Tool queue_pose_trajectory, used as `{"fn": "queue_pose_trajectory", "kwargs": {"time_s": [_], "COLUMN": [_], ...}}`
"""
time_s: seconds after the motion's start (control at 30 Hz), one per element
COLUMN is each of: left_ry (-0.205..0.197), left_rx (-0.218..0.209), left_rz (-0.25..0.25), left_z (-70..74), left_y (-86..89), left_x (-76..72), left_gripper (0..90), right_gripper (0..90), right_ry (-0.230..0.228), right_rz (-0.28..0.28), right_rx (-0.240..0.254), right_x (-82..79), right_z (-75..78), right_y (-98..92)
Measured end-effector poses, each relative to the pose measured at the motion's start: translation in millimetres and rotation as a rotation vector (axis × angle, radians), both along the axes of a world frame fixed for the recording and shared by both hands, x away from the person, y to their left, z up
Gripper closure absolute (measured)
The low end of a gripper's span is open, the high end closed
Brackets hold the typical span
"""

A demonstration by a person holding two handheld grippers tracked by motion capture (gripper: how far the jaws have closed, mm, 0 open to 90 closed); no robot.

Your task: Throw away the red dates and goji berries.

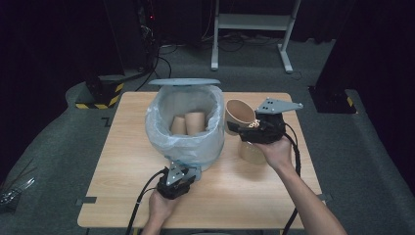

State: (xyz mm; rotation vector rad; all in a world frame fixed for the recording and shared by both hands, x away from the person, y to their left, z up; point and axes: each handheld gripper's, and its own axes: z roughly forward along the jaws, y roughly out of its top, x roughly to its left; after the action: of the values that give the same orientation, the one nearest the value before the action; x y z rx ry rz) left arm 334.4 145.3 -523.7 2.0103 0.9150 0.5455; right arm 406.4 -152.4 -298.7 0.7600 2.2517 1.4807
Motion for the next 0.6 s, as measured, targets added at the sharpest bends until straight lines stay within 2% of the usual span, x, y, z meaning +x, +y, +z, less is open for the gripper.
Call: {"fn": "queue_pose_trajectory", "kwargs": {"time_s": [0.2, 0.6], "left_ry": [0.001, 0.001], "left_rx": [-0.001, -0.009], "left_rz": [0.000, 0.002], "left_z": [0.0, -0.2], "left_y": [0.1, -0.2], "left_x": [0.0, 0.0], "left_gripper": [59.3, 59.3], "right_gripper": [37.7, 37.5], "right_ry": [-0.004, 0.005], "right_rz": [0.008, 0.017], "right_rx": [0.001, -0.001], "right_x": [2.9, 8.0], "right_z": [7.5, 12.6], "right_y": [4.4, 12.7]}}
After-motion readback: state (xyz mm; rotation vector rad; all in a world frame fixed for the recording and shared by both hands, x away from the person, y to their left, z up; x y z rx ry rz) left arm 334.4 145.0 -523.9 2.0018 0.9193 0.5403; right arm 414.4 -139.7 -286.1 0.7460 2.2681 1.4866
